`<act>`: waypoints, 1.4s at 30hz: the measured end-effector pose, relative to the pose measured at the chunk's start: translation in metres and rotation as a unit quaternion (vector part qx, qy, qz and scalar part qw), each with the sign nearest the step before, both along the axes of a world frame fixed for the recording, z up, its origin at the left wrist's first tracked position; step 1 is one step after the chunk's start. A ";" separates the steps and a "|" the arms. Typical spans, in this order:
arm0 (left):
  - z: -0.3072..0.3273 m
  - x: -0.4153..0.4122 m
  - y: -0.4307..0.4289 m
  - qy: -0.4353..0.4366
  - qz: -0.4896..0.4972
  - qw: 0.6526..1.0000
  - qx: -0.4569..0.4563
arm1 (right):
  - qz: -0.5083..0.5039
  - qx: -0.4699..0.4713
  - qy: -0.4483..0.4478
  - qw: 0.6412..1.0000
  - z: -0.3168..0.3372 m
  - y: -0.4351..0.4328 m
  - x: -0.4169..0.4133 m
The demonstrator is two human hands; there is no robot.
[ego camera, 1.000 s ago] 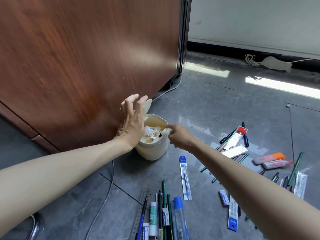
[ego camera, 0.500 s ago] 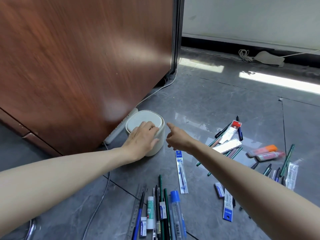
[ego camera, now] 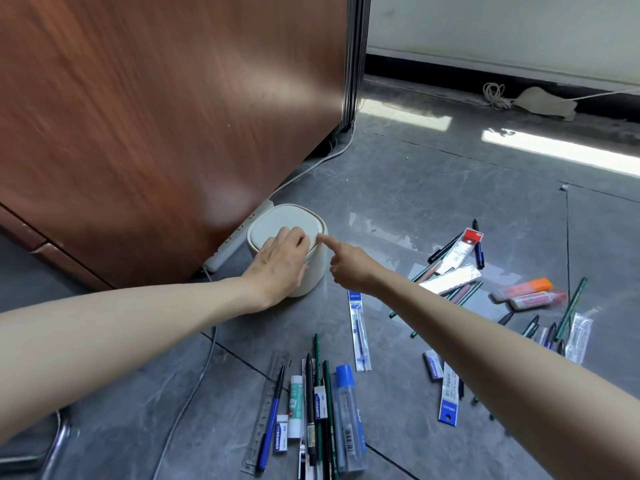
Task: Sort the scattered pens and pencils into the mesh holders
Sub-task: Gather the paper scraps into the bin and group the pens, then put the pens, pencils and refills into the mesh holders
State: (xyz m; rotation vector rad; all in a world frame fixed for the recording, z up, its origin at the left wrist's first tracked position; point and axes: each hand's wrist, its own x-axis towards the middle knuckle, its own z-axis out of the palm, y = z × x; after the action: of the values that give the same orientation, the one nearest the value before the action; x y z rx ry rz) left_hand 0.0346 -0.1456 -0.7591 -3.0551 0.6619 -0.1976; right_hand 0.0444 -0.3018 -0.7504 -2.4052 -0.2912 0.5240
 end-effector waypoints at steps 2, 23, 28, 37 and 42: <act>0.002 0.002 -0.003 -0.004 -0.006 1.000 0.009 | 0.024 -0.026 -0.007 0.999 0.002 -0.001 0.000; 0.027 -0.049 -0.303 0.275 -0.272 0.921 0.046 | -0.030 -0.328 0.138 0.934 0.053 -0.267 -0.124; -0.033 -0.057 -0.293 0.315 -0.249 0.905 0.140 | -0.049 -0.313 0.178 0.932 0.020 -0.303 -0.147; -0.084 -0.045 -0.256 0.322 -0.214 0.922 -0.016 | -0.015 -0.246 0.153 0.957 -0.022 -0.292 -0.137; -0.077 -0.041 -0.232 0.313 -0.163 0.928 -0.117 | -0.037 -0.204 0.098 0.973 -0.030 -0.272 -0.115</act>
State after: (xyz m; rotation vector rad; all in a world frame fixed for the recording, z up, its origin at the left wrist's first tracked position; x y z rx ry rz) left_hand -0.0060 -0.3773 -0.8359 -3.1893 1.2508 0.7910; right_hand -0.0709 -0.5741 -0.7809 -2.7144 -0.0049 0.8491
